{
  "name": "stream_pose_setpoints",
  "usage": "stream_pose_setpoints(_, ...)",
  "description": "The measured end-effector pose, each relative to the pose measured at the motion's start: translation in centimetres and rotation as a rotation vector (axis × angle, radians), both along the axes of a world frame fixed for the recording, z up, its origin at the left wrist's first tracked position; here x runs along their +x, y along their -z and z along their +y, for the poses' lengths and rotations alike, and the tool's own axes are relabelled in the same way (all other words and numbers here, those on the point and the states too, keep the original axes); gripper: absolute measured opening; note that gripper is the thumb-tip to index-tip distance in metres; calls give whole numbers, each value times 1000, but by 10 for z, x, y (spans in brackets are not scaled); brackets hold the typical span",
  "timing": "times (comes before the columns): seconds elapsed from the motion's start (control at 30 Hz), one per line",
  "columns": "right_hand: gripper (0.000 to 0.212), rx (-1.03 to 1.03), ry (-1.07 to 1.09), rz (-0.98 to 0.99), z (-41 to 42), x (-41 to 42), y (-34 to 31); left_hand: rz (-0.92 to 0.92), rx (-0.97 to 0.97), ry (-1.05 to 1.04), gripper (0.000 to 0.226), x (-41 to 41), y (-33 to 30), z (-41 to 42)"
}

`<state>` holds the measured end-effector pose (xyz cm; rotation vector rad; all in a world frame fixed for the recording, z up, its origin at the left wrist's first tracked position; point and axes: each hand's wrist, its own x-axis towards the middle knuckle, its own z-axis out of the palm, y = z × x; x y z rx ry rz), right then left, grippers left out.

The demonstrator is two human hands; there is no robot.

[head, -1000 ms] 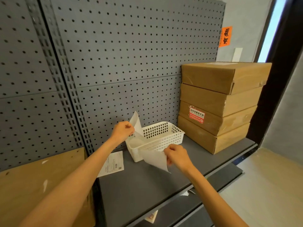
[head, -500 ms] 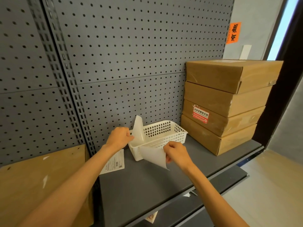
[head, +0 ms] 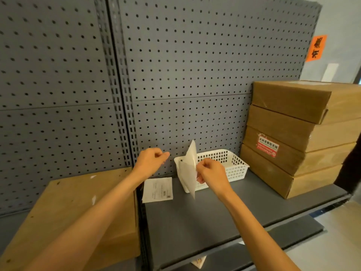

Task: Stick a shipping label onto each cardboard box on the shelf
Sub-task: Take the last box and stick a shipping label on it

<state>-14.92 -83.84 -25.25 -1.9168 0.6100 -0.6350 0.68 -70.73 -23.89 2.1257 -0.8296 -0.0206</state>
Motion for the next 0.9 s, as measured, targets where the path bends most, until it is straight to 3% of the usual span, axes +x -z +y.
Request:
stream_pose_setpoints(0.13, 18, -53, -29, -103, 38, 19, -15, 261, -135, 35, 40, -12, -8, 35)
stream_pose_setpoints(0.33, 9, -162, -185, -125, 93, 37, -11, 481, -316, 28, 38, -28, -10, 80)
stream_pose_setpoints(0.57, 17, -118, -340, -125, 129, 46, 3, 502, -362, -28, 17, -27, -2, 118)
stream_pose_setpoints(0.9, 25, -183, -396, -118, 152, 51, 1, 445, -438, -48, 18, -19, -5, 149)
